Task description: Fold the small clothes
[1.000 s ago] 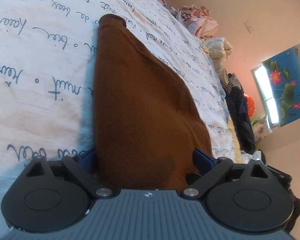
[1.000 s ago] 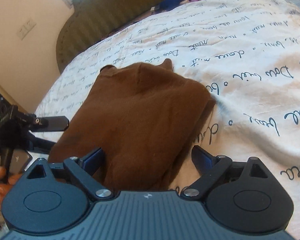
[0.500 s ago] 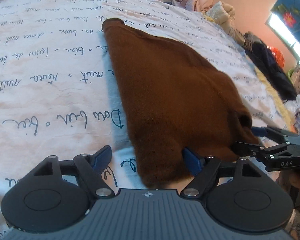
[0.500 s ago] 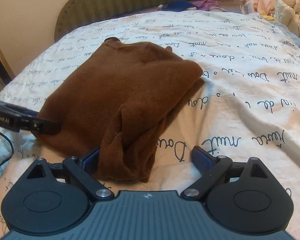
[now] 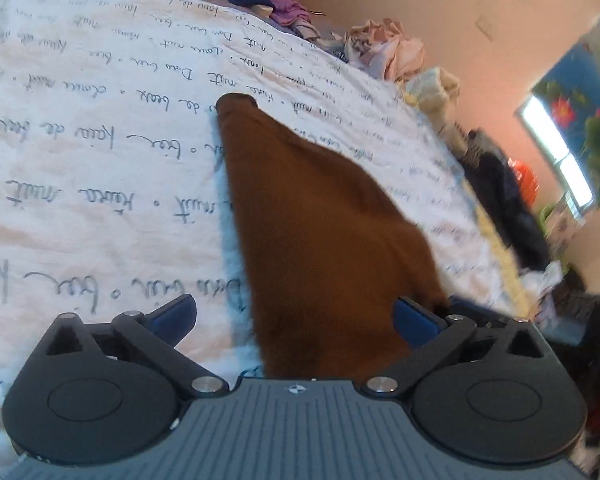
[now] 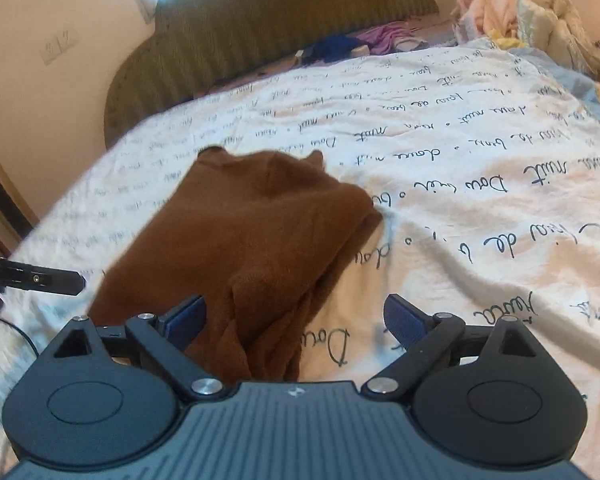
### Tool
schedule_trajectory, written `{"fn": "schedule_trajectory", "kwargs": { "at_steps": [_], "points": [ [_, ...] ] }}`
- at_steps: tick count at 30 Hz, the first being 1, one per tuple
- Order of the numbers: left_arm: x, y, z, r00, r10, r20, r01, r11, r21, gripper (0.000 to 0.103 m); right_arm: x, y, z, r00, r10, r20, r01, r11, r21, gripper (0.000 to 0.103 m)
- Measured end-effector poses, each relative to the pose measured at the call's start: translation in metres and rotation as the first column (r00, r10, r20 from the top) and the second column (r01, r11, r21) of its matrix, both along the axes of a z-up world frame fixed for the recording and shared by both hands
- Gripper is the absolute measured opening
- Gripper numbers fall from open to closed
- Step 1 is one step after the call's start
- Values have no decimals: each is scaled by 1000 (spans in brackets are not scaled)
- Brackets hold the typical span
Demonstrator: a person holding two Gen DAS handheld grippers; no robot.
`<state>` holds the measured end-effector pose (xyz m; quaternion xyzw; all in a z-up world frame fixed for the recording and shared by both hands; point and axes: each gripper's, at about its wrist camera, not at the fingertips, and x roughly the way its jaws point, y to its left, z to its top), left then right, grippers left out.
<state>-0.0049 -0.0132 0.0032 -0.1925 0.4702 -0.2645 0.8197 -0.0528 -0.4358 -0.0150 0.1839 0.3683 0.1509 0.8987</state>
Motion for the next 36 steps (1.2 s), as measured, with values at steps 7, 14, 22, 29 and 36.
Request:
{"fn": "schedule_trajectory", "kwargs": {
  "at_steps": [7,14,22,29,36],
  "points": [
    [60,-20,-39,985,19,-171,-49,984,-171,103,62,-28,-34,991,4,-131,41,940,338,96],
    [68,-34,-57,978,60,-201,-77,994,-76,50,81,-14,-42,989,54,-141,-6,947,321,97],
    [51,-64,-28,999,3,-37,6,971,238,36,83,31,-15,988,115,-99,-116,993,-8,37],
    [22,-85,9,978,-75,194,-18,899,438,32,67,71,31,987,162,-5,-159,967,-201,32],
    [17,-47,62,945,-48,325,-117,875,470,32,82,117,74,971,226,74,-207,957,-203,32]
  ]
}}
